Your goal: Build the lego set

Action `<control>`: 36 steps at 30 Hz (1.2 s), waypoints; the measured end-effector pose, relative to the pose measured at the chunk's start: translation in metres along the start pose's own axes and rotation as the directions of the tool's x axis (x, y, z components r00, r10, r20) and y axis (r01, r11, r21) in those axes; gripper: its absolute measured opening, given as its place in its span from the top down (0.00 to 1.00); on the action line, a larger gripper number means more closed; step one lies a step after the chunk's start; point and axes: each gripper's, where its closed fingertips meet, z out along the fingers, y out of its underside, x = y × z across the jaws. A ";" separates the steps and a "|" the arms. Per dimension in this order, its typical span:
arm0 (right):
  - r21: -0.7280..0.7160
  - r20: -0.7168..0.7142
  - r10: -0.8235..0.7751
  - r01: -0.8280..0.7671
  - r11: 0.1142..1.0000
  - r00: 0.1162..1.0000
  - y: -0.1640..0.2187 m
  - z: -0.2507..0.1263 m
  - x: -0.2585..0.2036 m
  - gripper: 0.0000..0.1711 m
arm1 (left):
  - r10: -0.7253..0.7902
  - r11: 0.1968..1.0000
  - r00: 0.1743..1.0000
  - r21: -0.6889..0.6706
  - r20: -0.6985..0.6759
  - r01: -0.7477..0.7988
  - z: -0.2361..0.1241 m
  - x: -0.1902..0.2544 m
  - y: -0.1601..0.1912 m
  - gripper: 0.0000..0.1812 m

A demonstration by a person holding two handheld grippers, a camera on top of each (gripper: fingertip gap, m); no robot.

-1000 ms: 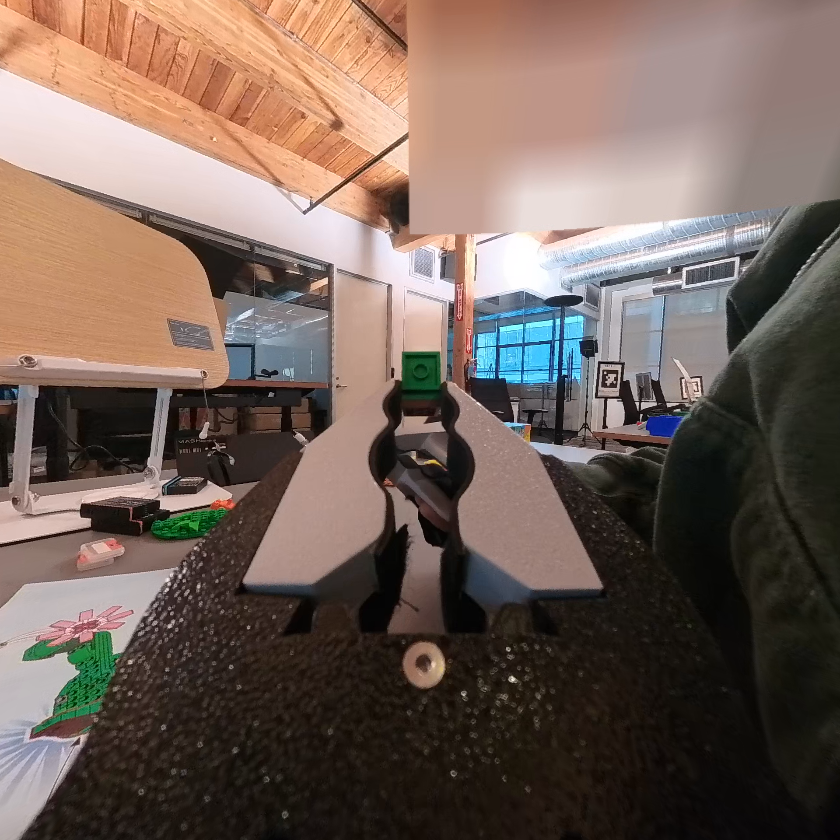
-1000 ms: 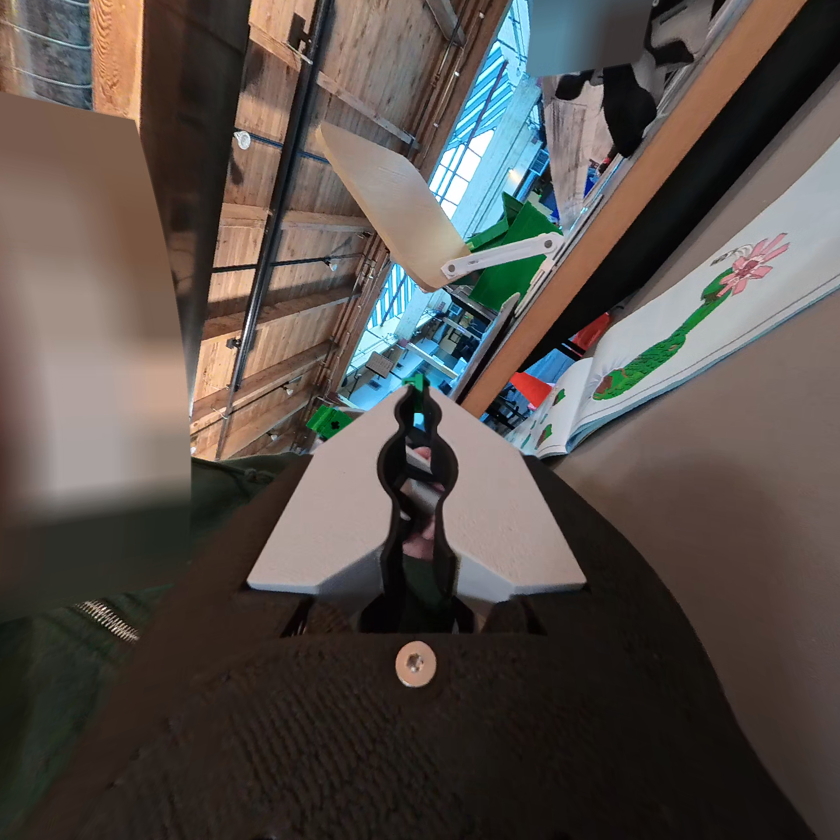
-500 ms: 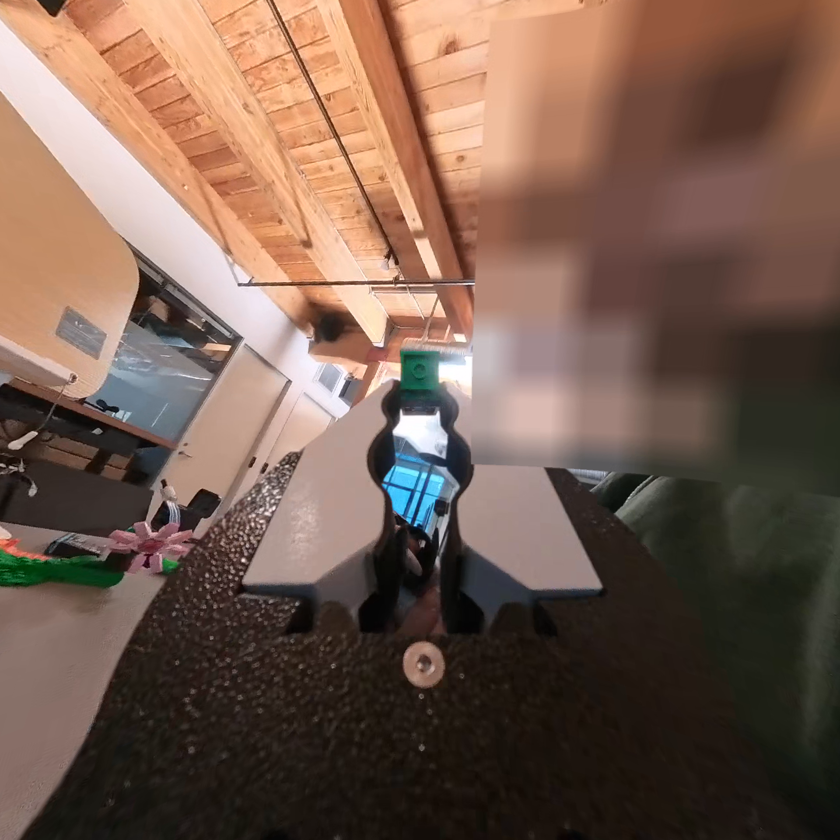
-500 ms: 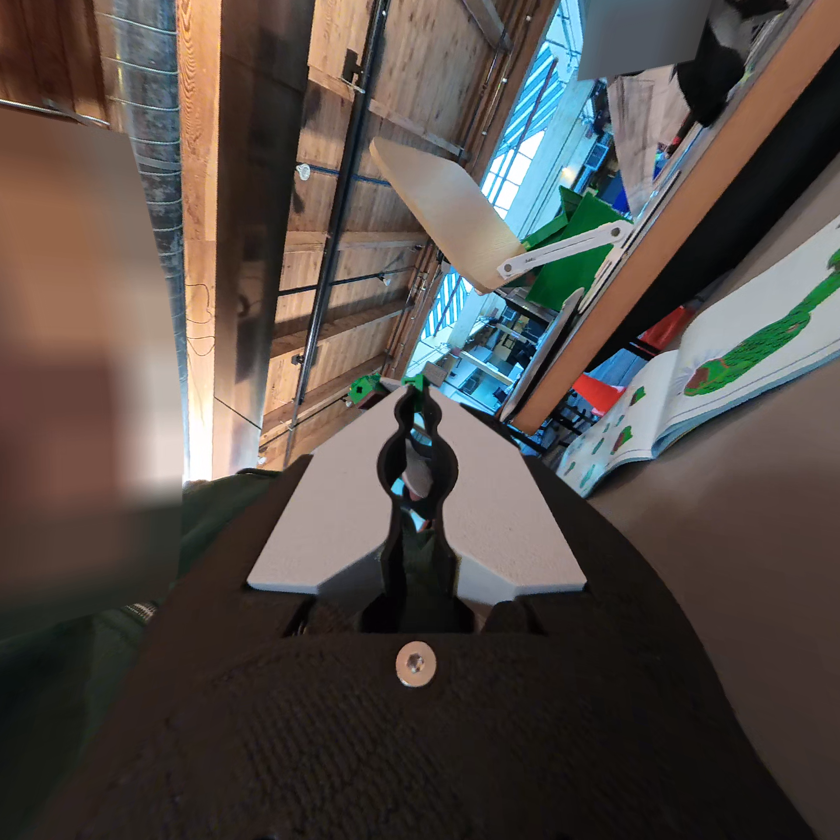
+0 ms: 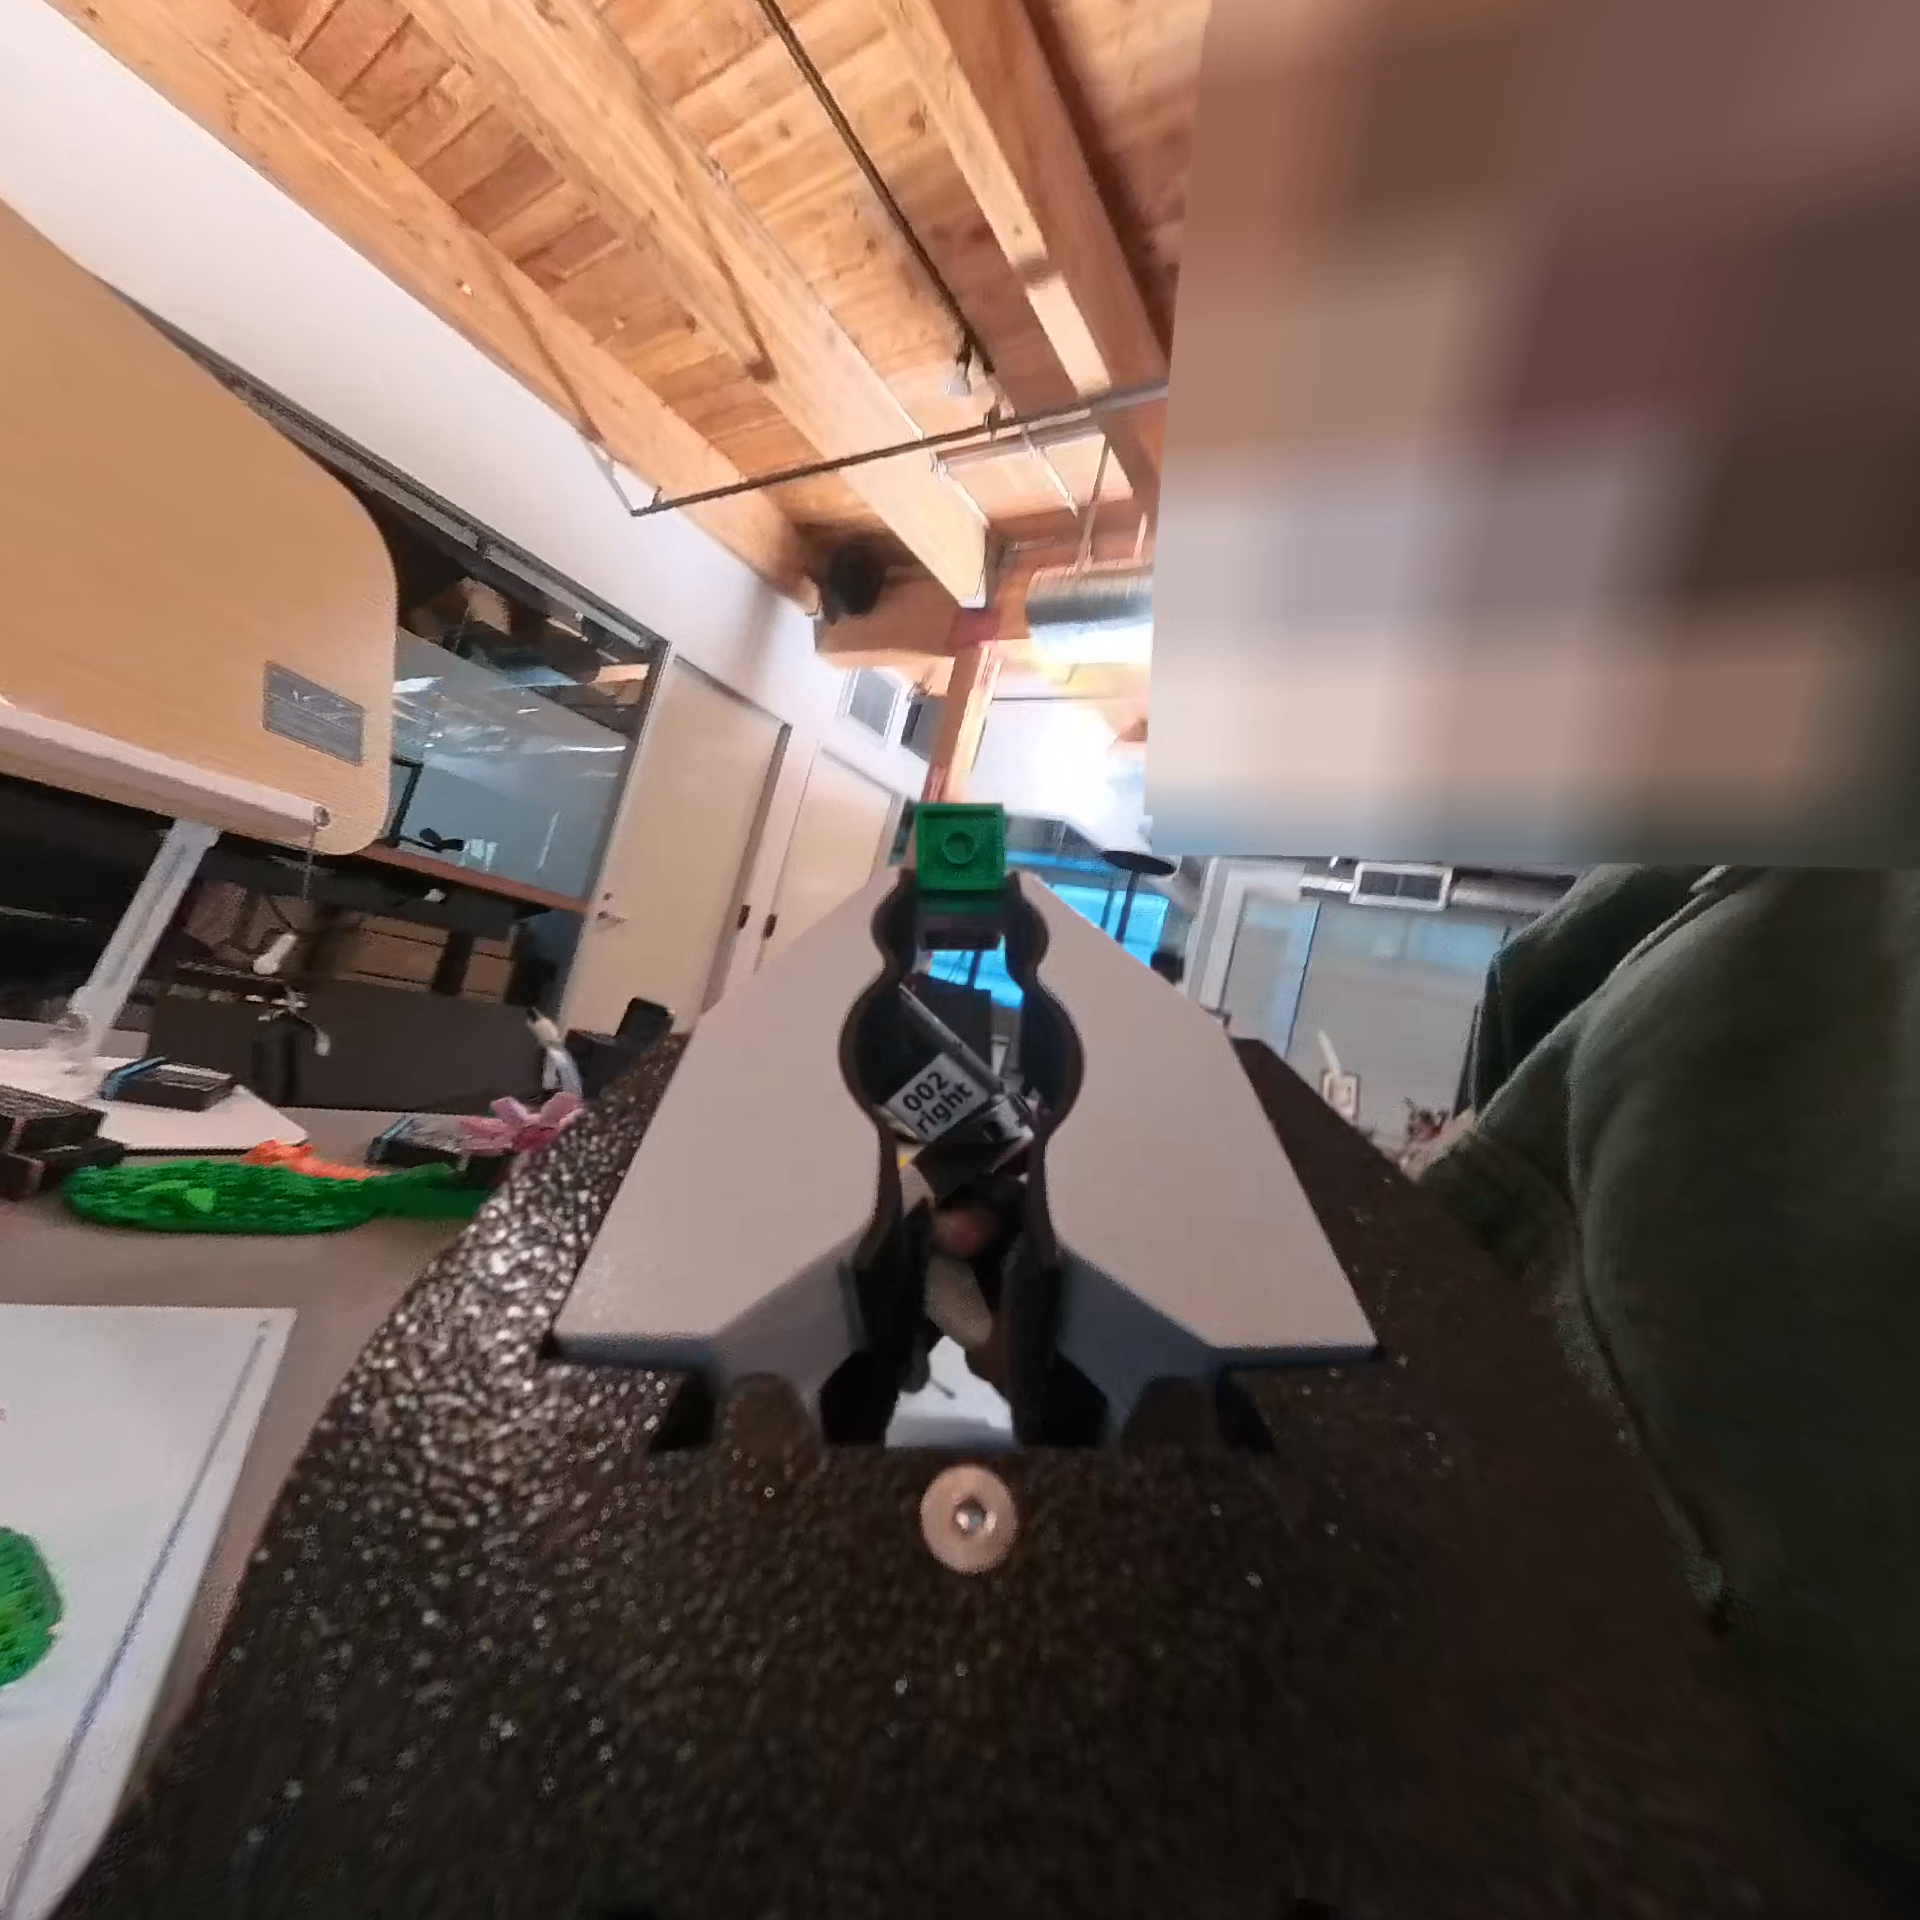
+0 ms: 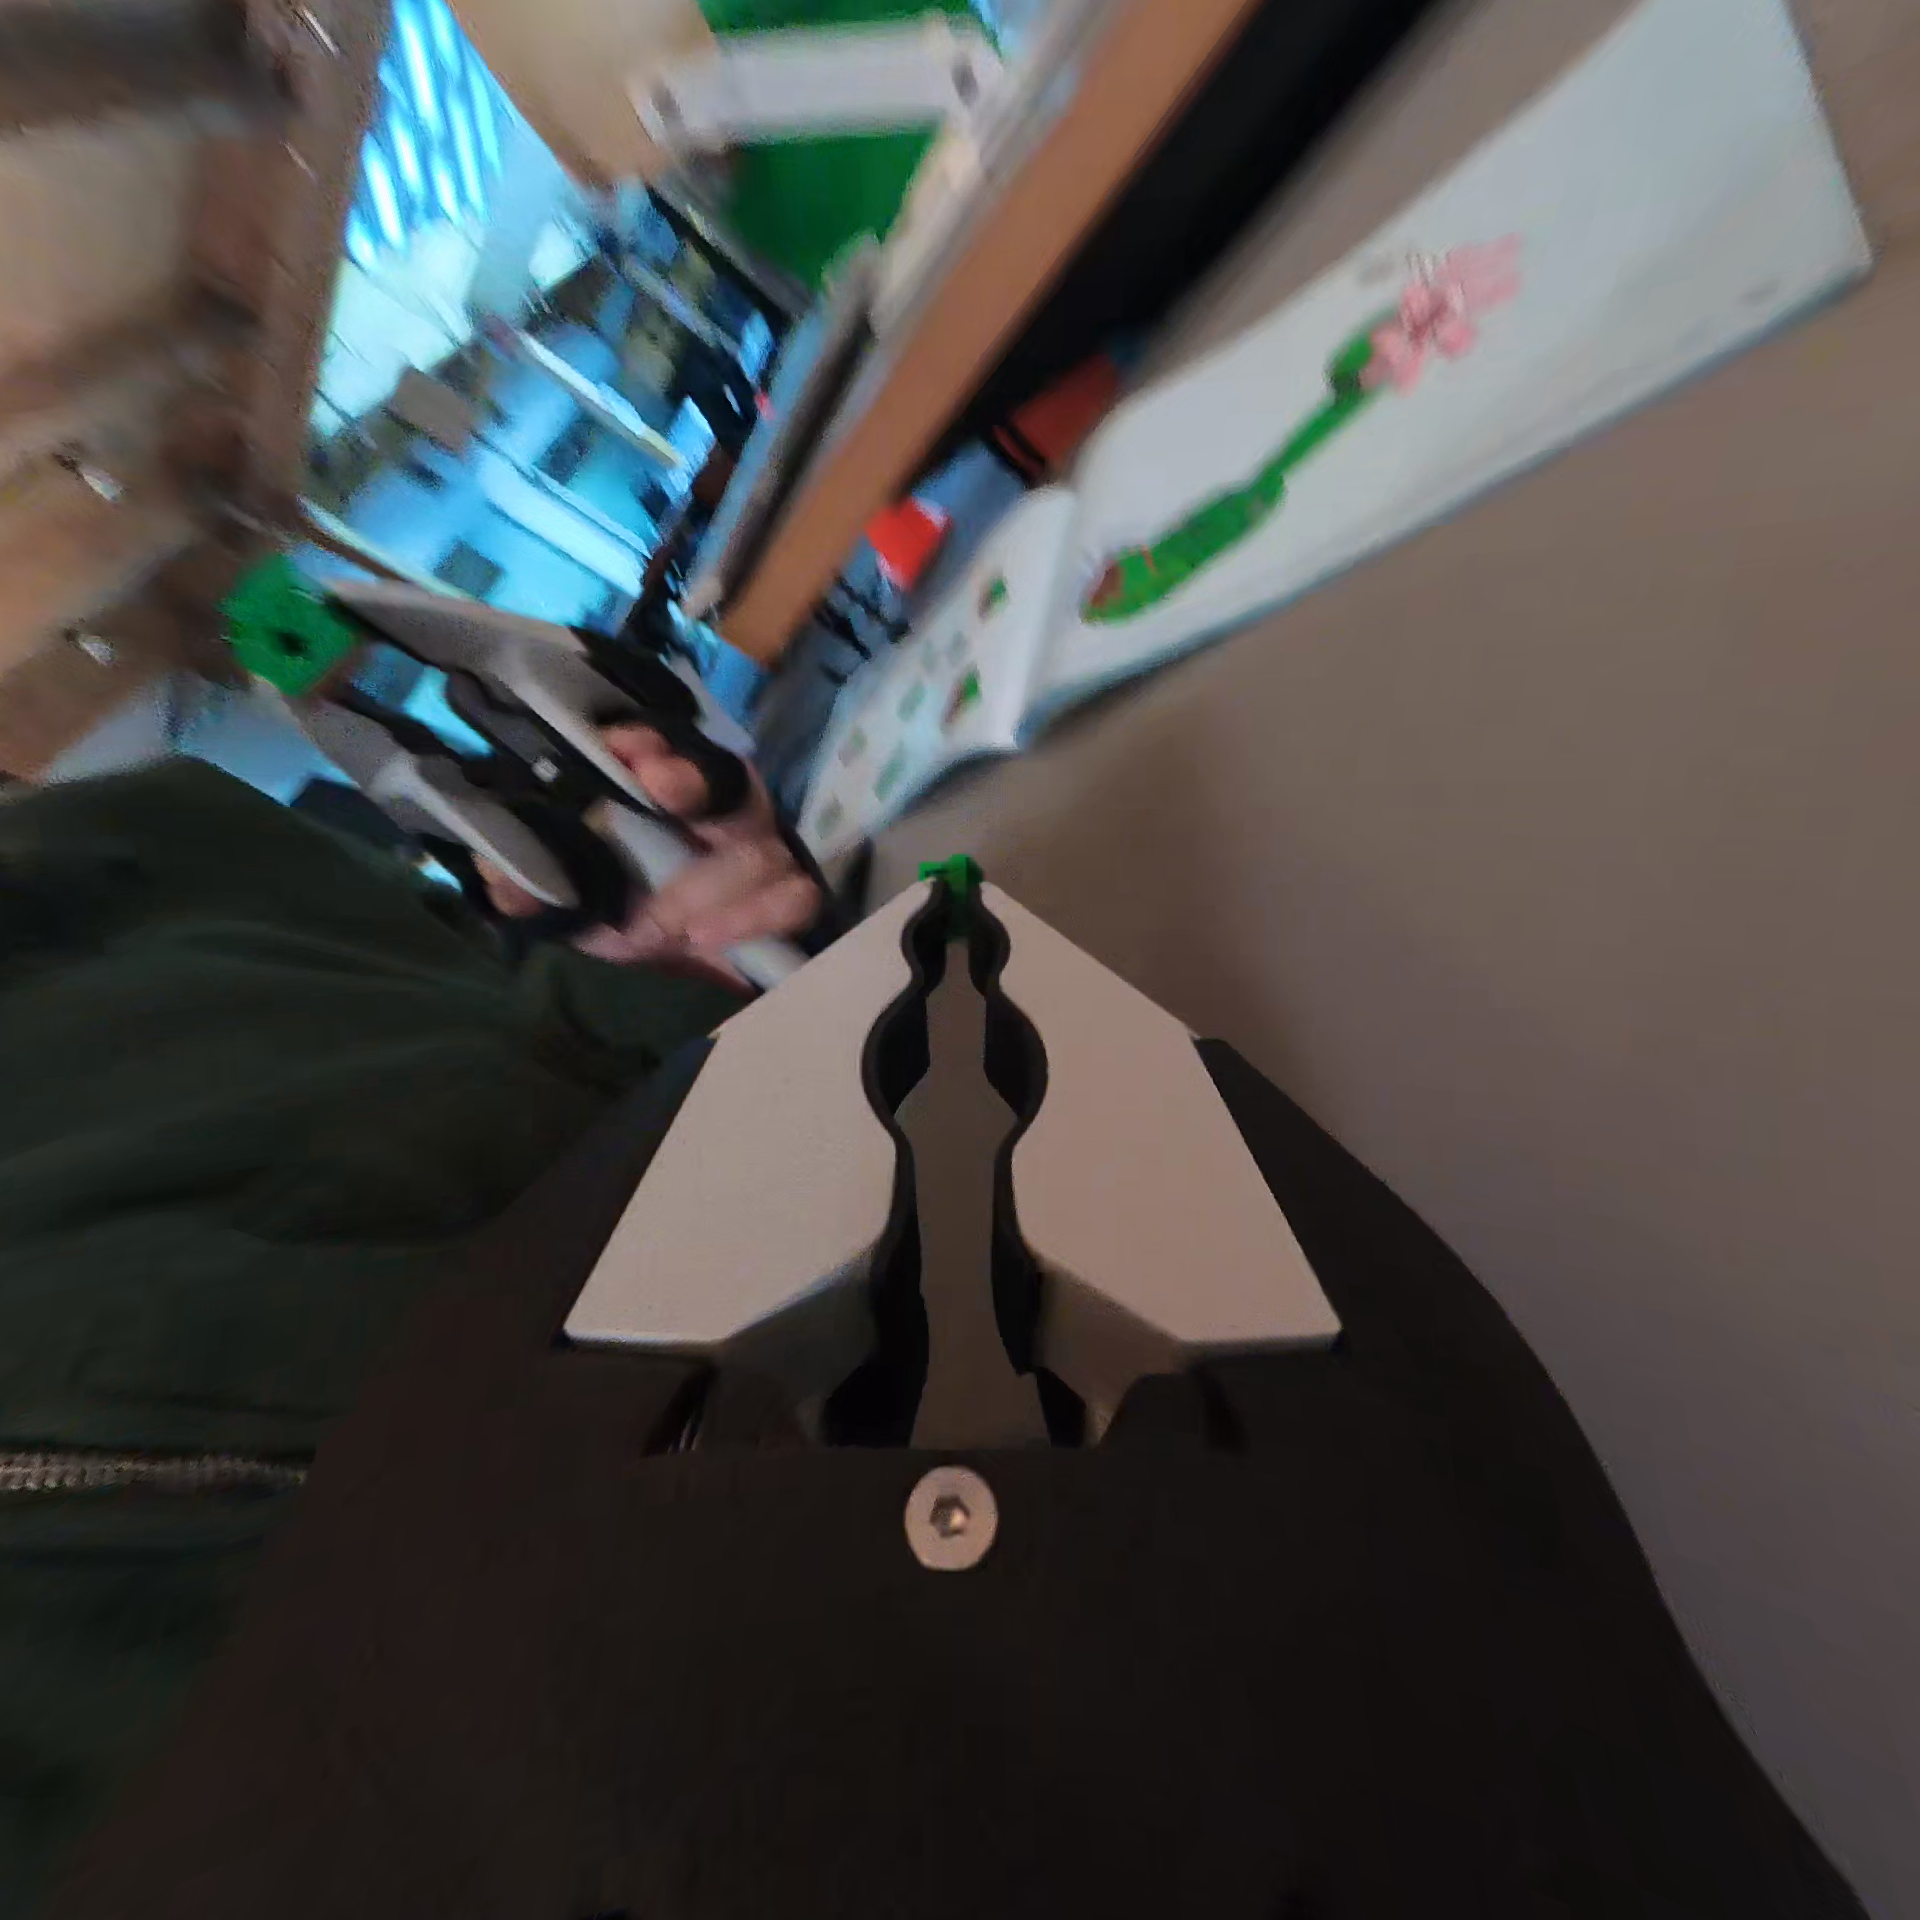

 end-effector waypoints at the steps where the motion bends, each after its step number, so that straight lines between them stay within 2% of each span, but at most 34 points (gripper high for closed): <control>1: -0.045 -0.019 0.014 -0.014 0.999 1.000 0.006 -0.001 0.007 0.99 | 0.023 1.000 1.000 -0.017 -0.001 -0.023 0.001 0.001 0.001 0.92; 5: -0.127 -0.055 0.049 -0.056 0.990 0.997 0.016 -0.004 0.020 0.99 | 0.063 0.996 0.998 -0.055 -0.011 -0.064 0.003 0.004 0.005 0.92; 9: -0.237 -0.168 -0.034 -0.007 0.971 0.985 0.026 -0.008 0.029 0.99 | 0.075 0.995 0.997 -0.067 -0.021 -0.076 0.006 0.005 0.008 0.92; 16: -0.385 -0.222 -0.072 -0.020 0.923 0.972 0.039 -0.013 0.035 0.99 | 0.081 0.993 0.995 -0.077 -0.050 -0.084 0.011 0.008 0.009 0.92; 19: -0.384 -0.259 -0.088 -0.019 0.923 0.962 0.035 -0.016 0.039 0.97 | 0.080 0.993 0.995 -0.080 -0.052 -0.084 0.011 0.008 0.010 0.92; 23: -0.333 -0.305 -0.173 0.065 0.941 0.937 0.018 -0.025 0.033 0.84 | 0.083 0.992 0.996 -0.093 -0.032 -0.086 0.010 0.005 0.011 0.93; 26: -0.194 -0.172 -0.359 0.326 0.925 0.917 -0.013 -0.019 -0.010 0.81 | 0.094 0.986 0.995 -0.144 0.019 -0.090 0.011 -0.004 0.018 0.93; 28: -0.061 -0.038 -0.527 0.524 0.849 0.849 -0.025 -0.013 -0.054 0.81 | 0.085 0.977 0.995 -0.198 0.050 -0.074 0.010 -0.009 0.027 0.93; 30: 0.021 -0.007 -0.703 0.703 0.711 0.711 -0.027 -0.010 -0.081 0.78 | 0.037 0.971 0.996 -0.240 0.079 -0.017 0.011 -0.014 0.035 0.93; 33: 0.050 -0.096 -0.873 0.878 0.476 0.479 -0.026 -0.005 -0.092 0.76 | -0.027 0.966 0.992 -0.251 0.125 0.058 0.009 -0.020 0.040 0.92; 36: 0.049 -0.208 -0.930 0.952 0.301 0.304 -0.028 -0.002 -0.092 0.76 | -0.068 0.959 0.987 -0.263 0.146 0.105 0.007 -0.022 0.044 0.93</control>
